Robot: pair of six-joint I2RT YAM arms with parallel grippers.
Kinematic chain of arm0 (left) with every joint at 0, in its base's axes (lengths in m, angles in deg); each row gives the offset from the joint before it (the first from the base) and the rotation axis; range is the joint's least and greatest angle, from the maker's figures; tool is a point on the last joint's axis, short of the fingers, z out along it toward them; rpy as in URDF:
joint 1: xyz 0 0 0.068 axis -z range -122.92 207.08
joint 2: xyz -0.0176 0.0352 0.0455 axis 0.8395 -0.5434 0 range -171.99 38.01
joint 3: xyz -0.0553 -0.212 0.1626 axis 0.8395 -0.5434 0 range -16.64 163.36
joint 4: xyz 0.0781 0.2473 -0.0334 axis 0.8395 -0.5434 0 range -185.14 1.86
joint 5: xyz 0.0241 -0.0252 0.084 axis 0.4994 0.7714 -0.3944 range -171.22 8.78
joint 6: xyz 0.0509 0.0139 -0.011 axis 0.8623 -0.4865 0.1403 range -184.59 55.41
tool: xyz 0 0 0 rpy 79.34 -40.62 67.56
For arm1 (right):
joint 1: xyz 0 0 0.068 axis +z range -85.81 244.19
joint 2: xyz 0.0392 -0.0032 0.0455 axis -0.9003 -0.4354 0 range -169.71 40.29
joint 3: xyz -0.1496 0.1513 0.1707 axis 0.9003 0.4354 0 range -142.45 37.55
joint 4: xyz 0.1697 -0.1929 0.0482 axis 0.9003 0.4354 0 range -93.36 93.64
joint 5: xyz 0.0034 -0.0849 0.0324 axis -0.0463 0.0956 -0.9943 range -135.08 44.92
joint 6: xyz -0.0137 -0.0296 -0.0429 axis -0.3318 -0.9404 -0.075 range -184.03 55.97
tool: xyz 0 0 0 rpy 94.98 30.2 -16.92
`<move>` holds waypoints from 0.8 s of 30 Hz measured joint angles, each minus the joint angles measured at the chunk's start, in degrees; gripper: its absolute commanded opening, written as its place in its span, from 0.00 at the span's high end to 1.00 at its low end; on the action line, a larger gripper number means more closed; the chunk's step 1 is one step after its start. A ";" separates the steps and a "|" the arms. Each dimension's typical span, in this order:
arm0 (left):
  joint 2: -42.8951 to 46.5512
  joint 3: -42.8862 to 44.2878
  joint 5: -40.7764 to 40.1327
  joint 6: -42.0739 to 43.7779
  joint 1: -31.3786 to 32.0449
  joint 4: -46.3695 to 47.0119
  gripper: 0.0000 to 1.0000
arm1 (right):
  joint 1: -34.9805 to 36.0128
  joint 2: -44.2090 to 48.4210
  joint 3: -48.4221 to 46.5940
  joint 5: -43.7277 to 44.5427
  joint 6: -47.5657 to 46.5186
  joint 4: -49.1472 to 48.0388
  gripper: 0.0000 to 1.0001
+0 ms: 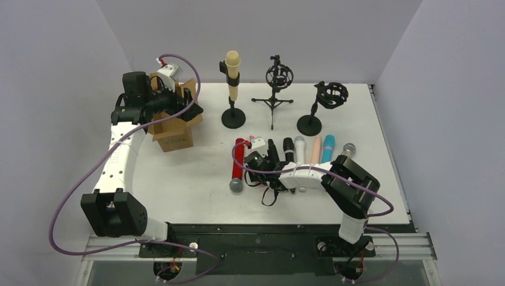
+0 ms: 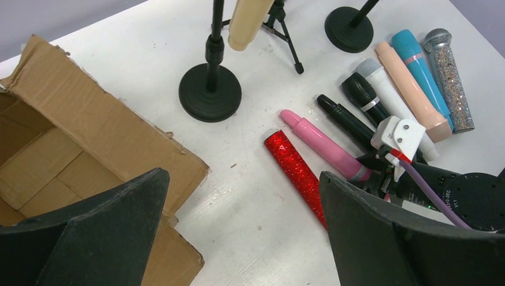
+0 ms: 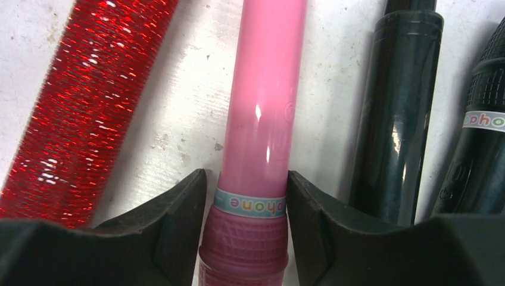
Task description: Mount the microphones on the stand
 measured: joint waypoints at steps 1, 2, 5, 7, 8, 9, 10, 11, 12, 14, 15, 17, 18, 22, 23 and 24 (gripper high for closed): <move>0.00 0.00 0.00 0.15 0.35 -0.02 0.04 | 0.00 0.00 0.00 0.00 0.04 0.00 0.62; 0.00 0.00 0.00 0.28 0.68 -0.02 0.04 | 0.00 0.00 0.00 0.02 0.02 0.02 0.71; 0.00 0.00 0.00 0.83 1.77 -0.22 0.04 | -0.07 0.48 0.00 -0.15 0.02 0.55 0.94; 0.00 0.00 -0.02 1.99 2.84 -0.70 0.04 | -0.22 1.64 0.00 -0.35 -0.17 2.27 1.00; 0.00 0.00 -0.02 2.91 3.58 -1.05 0.04 | -0.46 2.73 -0.02 -0.85 -0.26 3.41 1.00; 0.00 0.02 0.07 4.22 4.35 -1.60 0.04 | -0.83 4.35 -0.04 -1.36 -0.31 4.61 1.00; 0.02 0.07 0.26 5.75 5.25 -2.29 0.04 | -1.38 6.45 -0.20 -2.23 -0.44 5.90 1.00; 0.07 0.11 0.55 7.89 6.08 -3.26 0.04 | -2.12 8.81 -0.70 -3.32 -0.55 7.34 1.00; 0.17 0.13 0.87 10.03 6.86 -4.24 0.04 | -3.06 11.28 -1.66 -4.83 -0.76 8.74 1.00; 0.42 0.52 1.66 14.58 8.11 -6.84 0.04 | -5.18 15.80 -5.07 -8.31 -1.33 11.19 1.00; 0.55 1.16 2.23 17.35 8.66 -8.66 0.04 | -6.25 18.03 -7.17 -10.54 -1.62 12.15 1.00; 0.94 2.89 3.74 23.06 9.18 -11.91 0.04 | -7.93 21.70 -10.75 -14.73 -2.12 13.27 1.00; 1.36 3.80 4.57 26.16 9.22 -13.53 0.04 | -8.90 23.41 -12.72 -17.27 -2.38 14.05 1.00; 5.79 5.40 7.26 41.75 10.47 -19.15 0.04 | -10.27 27.54 -17.88 -26.64 -3.13 17.11 1.00; 7.34 5.29 7.58 44.48 11.28 -19.74 0.04 | -10.25 27.85 -18.32 -28.37 -3.15 17.77 1.00; 9.49 4.57 7.61 48.02 12.50 -19.45 0.04 | -10.25 28.00 -18.75 -30.95 -3.13 18.82 1.00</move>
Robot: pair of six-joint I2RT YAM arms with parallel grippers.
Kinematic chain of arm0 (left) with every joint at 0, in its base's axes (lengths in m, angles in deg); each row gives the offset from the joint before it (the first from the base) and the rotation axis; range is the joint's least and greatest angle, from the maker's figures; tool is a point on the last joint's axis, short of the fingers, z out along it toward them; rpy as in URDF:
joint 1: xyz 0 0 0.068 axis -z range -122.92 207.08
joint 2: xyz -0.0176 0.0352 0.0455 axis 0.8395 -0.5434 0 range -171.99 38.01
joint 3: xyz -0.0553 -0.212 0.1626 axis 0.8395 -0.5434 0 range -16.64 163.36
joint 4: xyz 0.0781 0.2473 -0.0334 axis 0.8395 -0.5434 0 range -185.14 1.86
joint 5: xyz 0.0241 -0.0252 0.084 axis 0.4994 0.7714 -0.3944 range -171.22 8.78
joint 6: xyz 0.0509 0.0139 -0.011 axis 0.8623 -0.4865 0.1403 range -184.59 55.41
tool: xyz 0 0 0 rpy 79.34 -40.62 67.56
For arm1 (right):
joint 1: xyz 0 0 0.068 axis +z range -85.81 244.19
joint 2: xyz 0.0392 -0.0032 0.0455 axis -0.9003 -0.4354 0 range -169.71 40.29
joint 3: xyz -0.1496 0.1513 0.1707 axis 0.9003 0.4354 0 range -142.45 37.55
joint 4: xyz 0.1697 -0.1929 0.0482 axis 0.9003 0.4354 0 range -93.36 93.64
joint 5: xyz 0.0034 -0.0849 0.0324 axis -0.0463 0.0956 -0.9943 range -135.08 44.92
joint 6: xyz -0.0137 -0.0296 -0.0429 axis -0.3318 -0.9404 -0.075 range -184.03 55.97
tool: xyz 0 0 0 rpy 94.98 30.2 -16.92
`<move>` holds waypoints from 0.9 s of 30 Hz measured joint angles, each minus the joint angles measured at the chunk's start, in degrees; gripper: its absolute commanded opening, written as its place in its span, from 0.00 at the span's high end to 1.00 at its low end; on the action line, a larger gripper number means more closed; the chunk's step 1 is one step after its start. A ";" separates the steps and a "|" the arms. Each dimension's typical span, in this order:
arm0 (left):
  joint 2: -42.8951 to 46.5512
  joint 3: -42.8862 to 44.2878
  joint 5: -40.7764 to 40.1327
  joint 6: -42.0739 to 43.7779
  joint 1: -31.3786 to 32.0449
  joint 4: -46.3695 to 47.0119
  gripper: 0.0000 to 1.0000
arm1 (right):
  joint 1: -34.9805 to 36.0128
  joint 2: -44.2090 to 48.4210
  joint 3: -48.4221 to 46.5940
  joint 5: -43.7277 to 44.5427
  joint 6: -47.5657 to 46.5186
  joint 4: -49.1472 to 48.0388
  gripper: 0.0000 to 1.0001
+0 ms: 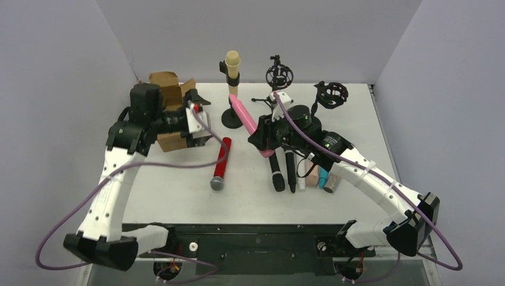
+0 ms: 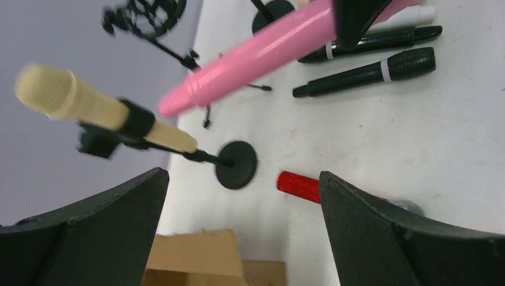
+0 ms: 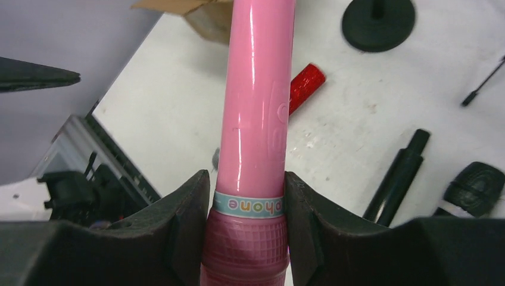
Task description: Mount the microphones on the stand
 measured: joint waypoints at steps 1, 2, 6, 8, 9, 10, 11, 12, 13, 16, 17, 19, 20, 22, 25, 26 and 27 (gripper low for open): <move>2.25 -1.16 0.00 2.58 1.25 0.66 0.04 | 0.00 -0.02 -0.09 -1.53 0.02 0.61 1.00; 6.38 -4.50 -0.72 6.86 3.48 3.02 0.04 | -0.02 -0.13 -0.13 -3.45 0.09 1.62 1.00; 20.41 -18.97 -3.19 17.68 12.04 11.34 0.04 | 0.00 -0.87 -0.61 -9.92 0.66 5.20 1.00; 24.09 -23.21 -4.59 23.76 14.99 11.78 0.04 | 0.00 -0.96 -1.07 -12.59 1.07 5.81 1.00; 24.44 -23.89 -5.46 26.69 15.85 11.74 0.04 | 0.00 -0.96 -1.27 -13.53 1.25 5.97 1.00; 24.24 -24.17 -6.51 29.51 16.50 11.78 0.04 | 0.00 -0.96 -1.64 -14.69 1.46 6.12 1.00; 23.89 -24.41 -7.61 32.06 17.03 11.82 0.04 | 0.00 -0.96 -1.92 -15.82 1.70 6.05 1.00; 23.50 -24.83 -8.87 34.12 17.62 12.04 0.04 | 0.00 -0.94 -2.12 -16.70 2.01 6.01 1.00; 23.10 -25.49 -9.97 35.85 18.14 12.52 0.04 | 0.00 -0.94 -2.27 -17.62 2.29 5.95 1.00; 22.23 -27.36 -13.70 38.64 20.39 14.67 0.03 | 0.13 -0.94 -2.54 -19.58 3.08 5.88 1.00; 21.75 -27.78 -14.99 39.26 21.35 15.37 0.03 | 0.24 -0.94 -2.67 -20.15 3.32 5.90 1.00; 20.96 -28.37 -17.22 39.69 23.08 17.00 0.02 | 0.57 -0.94 -2.95 -20.96 3.54 5.90 1.00; 20.52 -28.50 -18.38 39.67 23.85 18.01 0.01 | 0.72 -0.94 -3.10 -21.29 3.69 5.92 1.00; 19.82 -28.68 -20.33 38.91 24.96 20.37 0.09 | 1.09 -1.03 -3.56 -21.94 3.98 5.95 1.00; 18.45 -28.09 -22.69 38.03 25.42 21.31 0.54 | 1.27 -1.05 -3.93 -22.80 4.22 5.84 1.00; 17.86 -27.80 -23.41 37.68 25.42 21.53 0.63 | 1.31 -1.05 -3.98 -23.08 4.28 5.86 1.00; 17.44 -27.69 -24.02 36.96 25.42 21.84 0.79 | 1.38 -1.07 -4.00 -23.30 4.33 5.86 1.00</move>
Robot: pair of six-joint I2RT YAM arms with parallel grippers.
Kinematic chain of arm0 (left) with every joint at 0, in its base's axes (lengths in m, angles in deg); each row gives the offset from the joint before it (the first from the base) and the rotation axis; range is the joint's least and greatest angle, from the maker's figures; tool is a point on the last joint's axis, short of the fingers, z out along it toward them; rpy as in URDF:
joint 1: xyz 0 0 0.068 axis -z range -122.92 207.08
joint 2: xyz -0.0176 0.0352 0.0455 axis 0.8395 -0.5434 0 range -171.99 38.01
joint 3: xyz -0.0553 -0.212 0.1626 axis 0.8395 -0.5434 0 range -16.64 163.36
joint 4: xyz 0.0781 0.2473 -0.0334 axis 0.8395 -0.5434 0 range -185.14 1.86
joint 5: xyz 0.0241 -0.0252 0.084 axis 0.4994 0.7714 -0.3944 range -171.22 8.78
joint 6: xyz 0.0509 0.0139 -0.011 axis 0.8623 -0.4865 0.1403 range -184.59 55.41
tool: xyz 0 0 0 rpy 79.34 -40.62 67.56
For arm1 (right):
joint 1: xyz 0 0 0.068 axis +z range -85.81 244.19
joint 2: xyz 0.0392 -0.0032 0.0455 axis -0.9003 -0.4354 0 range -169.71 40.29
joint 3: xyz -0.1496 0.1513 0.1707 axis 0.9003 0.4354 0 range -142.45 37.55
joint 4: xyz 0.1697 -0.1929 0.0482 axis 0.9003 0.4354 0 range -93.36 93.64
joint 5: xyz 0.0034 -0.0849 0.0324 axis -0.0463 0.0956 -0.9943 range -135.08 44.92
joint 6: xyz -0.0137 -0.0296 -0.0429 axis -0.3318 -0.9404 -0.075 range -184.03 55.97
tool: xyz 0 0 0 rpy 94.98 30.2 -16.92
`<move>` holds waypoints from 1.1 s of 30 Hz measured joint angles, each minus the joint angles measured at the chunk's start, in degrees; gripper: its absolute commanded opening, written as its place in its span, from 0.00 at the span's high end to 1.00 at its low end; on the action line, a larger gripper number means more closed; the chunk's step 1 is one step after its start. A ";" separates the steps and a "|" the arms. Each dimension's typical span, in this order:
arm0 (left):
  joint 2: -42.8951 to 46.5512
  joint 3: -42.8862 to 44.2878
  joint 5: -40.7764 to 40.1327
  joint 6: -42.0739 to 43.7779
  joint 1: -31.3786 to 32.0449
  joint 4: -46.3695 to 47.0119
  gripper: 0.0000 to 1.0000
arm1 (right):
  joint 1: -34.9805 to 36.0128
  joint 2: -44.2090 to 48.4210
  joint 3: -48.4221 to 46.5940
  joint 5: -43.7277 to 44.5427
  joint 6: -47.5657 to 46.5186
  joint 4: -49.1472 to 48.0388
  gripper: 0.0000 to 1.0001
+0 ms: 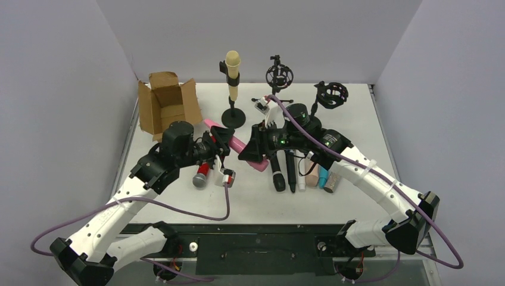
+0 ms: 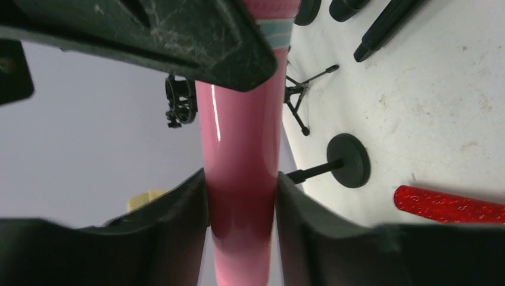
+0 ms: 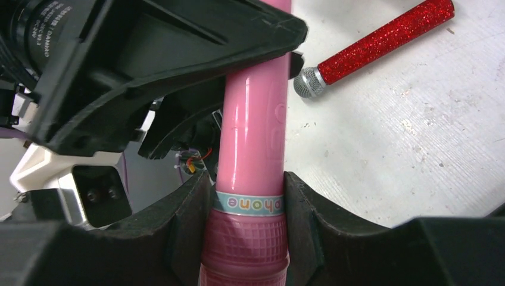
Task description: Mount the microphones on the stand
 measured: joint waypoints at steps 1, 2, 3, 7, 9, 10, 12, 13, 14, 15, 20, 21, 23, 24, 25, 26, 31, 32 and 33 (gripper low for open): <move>-0.48 0.11 -0.46 -0.07 0.00 0.37 0.92 | 0.17 0.00 0.00 -0.09 0.07 0.02 0.99; -0.83 0.13 -0.94 -0.35 0.00 0.68 0.97 | 0.20 0.00 0.00 -0.24 0.15 0.00 0.92; -1.05 0.15 -1.11 -0.11 0.00 0.57 1.00 | 0.20 0.00 0.00 -0.17 0.33 0.00 0.87; -1.22 0.22 -1.53 -3.10 0.00 1.40 1.00 | 0.09 0.00 -0.28 0.09 0.50 -0.02 0.48; -1.20 0.20 -1.46 -6.25 0.00 2.01 1.00 | -0.22 0.00 -1.05 0.52 0.48 -0.02 0.35; -1.22 0.22 -1.38 -9.22 0.00 2.78 1.00 | -0.31 0.00 -1.57 0.76 0.48 -0.09 0.32; -1.25 0.22 -1.20 -15.80 0.00 3.72 1.00 | -1.03 0.00 -3.19 1.70 0.00 -0.52 0.26; -1.27 0.22 -1.16 -19.56 0.04 4.52 1.00 | -1.33 0.04 -4.28 2.25 -0.28 -0.63 0.24; -1.33 0.22 -1.11 -23.50 0.04 5.46 1.00 | -1.73 0.15 -5.42 2.97 -0.63 -0.94 0.24; -1.40 0.22 -1.14 -27.71 -0.02 6.45 1.00 | -2.25 0.37 -6.45 3.82 -1.07 -1.31 0.23; -1.55 0.22 -1.14 -44.81 -0.55 10.99 1.00 | -4.87 5.01 -7.76 8.79 -3.19 -3.48 0.22; -1.55 0.22 -1.07 -47.84 -0.70 11.96 1.00 | -5.49 6.25 -7.74 9.86 -3.61 -4.11 0.22; -1.55 0.22 -0.83 -53.75 -0.96 13.81 1.00 | -6.58 8.90 -7.28 11.52 -4.20 -5.86 0.21; -1.55 0.22 -0.61 -56.04 -1.16 14.60 1.00 | -7.34 10.43 -6.67 12.17 -4.37 -7.02 0.21; -1.57 0.24 -0.22 -59.04 -1.44 15.61 1.00 | -7.85 12.00 -5.81 12.63 -4.48 -8.17 0.21; -1.62 0.46 0.11 -62.14 -1.88 16.26 1.00 | -9.16 13.44 -4.79 12.96 -4.46 -9.42 0.21; -3.13 3.56 1.22 -76.74 -4.11 20.39 1.00 | -12.07 18.01 1.90 10.84 -3.69 -15.72 0.21; -3.58 4.42 1.68 -79.87 -4.48 21.24 1.00 | -12.07 18.16 2.91 9.86 -3.32 -16.74 0.20; -4.13 5.18 2.08 -82.62 -4.72 22.16 1.00 | -12.07 18.16 4.33 8.15 -2.73 -18.69 0.20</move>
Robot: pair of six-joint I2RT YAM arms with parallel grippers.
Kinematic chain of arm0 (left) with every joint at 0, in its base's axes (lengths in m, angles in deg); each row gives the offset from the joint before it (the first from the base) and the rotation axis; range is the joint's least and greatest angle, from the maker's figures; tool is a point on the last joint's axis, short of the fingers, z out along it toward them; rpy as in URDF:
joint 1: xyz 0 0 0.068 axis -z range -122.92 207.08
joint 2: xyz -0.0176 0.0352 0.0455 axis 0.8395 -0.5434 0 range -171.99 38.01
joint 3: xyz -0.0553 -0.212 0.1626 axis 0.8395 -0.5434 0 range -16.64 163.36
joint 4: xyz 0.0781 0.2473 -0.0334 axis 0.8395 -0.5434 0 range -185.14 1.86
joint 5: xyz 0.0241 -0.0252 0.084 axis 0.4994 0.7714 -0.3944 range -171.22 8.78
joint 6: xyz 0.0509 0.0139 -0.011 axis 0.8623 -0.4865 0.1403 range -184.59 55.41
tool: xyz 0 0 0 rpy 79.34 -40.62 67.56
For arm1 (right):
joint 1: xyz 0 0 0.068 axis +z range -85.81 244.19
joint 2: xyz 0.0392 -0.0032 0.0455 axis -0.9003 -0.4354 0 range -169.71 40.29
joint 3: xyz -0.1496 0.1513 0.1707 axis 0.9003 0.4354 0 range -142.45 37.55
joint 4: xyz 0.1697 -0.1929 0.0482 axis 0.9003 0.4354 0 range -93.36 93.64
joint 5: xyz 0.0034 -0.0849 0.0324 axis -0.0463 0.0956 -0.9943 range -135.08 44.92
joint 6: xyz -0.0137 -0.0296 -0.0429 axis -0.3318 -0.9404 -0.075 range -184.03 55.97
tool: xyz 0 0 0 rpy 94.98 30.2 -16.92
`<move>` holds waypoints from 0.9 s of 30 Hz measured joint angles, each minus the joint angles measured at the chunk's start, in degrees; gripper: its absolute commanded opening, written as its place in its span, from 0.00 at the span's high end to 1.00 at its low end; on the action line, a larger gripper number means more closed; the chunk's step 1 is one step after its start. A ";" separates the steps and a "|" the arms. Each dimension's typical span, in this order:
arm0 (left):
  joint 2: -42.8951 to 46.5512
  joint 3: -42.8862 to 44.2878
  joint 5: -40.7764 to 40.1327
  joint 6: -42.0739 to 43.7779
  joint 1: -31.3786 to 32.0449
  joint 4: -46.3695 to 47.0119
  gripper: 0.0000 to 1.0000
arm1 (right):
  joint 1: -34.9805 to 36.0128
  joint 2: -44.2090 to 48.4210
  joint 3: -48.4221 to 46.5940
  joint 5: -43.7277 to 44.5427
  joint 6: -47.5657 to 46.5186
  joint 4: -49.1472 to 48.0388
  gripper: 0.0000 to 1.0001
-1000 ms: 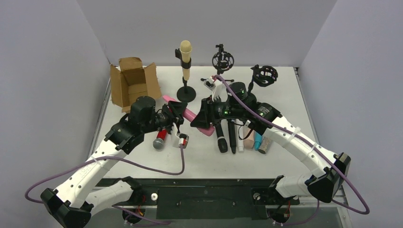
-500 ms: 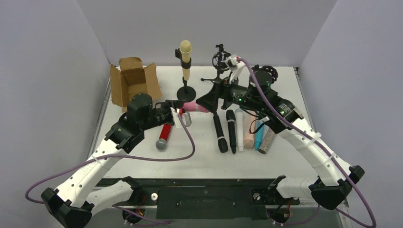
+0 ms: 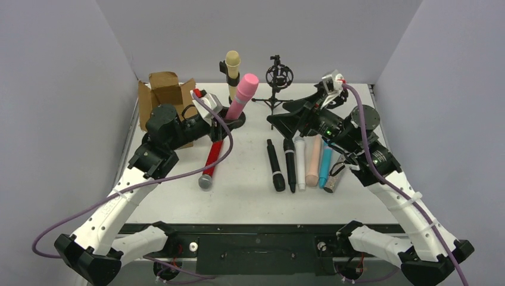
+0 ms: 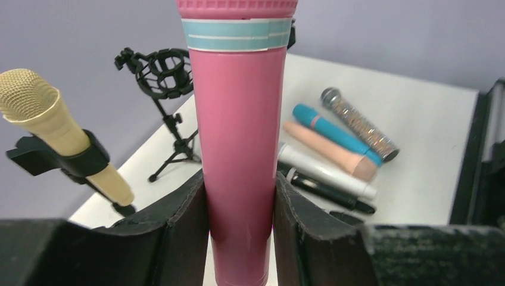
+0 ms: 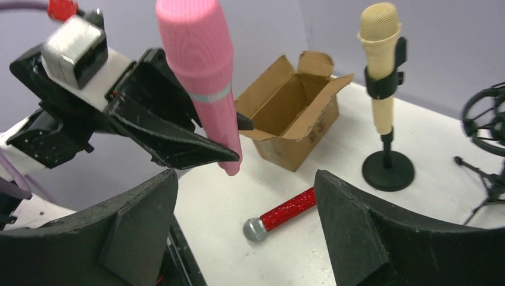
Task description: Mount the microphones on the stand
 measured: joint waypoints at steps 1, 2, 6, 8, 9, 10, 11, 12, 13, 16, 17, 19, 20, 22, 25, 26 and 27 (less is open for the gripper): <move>-0.50 0.74 0.61 -2.69 -0.26 0.90 1.00 | 0.02 -0.37 0.87 -1.36 0.59 -1.51 0.20; -0.98 1.31 1.42 -5.09 -0.39 1.92 1.00 | 0.17 -1.22 1.49 -2.64 1.20 -2.93 0.20; -2.08 1.75 4.83 -11.96 -0.44 4.94 1.00 | 1.77 -5.35 1.55 -5.57 1.90 -6.40 0.20; -2.67 1.79 6.25 -14.51 -0.37 5.90 1.00 | 3.37 -7.43 0.68 -6.45 1.81 -6.80 0.20; -2.89 1.79 6.69 -15.23 -0.26 6.14 1.00 | 4.09 -8.20 0.22 -6.71 1.68 -7.08 0.20; -3.13 1.79 7.19 -16.02 -0.20 6.38 1.00 | 5.31 -9.29 -0.55 -7.02 1.49 -7.48 0.20; -3.34 1.84 7.58 -16.72 -0.17 6.43 1.00 | 6.10 -10.03 -1.11 -7.08 1.36 -8.04 0.20; -3.58 2.01 8.04 -17.29 -0.17 6.40 1.00 | 6.71 -10.60 -1.49 -7.13 1.27 -8.70 0.20; -3.80 2.19 8.44 -17.70 -0.17 6.47 1.00 | 7.41 -11.04 -1.86 -7.17 1.25 -9.29 0.20; -3.91 2.38 9.29 -18.71 -0.17 6.62 1.00 | 8.11 -11.89 -2.47 -7.15 1.33 -11.74 0.27; -3.91 2.49 9.62 -18.88 -0.17 6.69 1.00 | 8.13 -12.37 -2.69 -6.97 1.42 -12.66 0.30; -3.91 2.73 10.34 -19.06 -0.15 6.73 1.00 | 8.20 -13.27 -3.48 -6.73 1.44 -13.33 0.40; -3.91 2.93 10.78 -19.10 -0.15 6.71 1.00 | 8.22 -13.92 -4.11 -6.49 1.40 -13.53 0.48; -3.89 3.23 11.80 -19.12 -0.13 6.78 1.00 | 8.55 -15.45 -5.49 -5.97 1.27 -13.66 0.62; -3.91 3.41 12.31 -19.19 -0.22 6.49 1.00 | 8.61 -17.27 -6.91 -5.35 1.05 -13.64 0.90; -3.98 3.41 12.52 -19.67 -0.33 6.38 0.96 | 8.70 -17.49 -7.10 -4.70 0.15 -13.49 0.96; -3.93 3.41 12.41 -19.82 -0.48 6.27 0.66 | 8.81 -17.57 -7.13 -4.68 -0.15 -13.51 1.00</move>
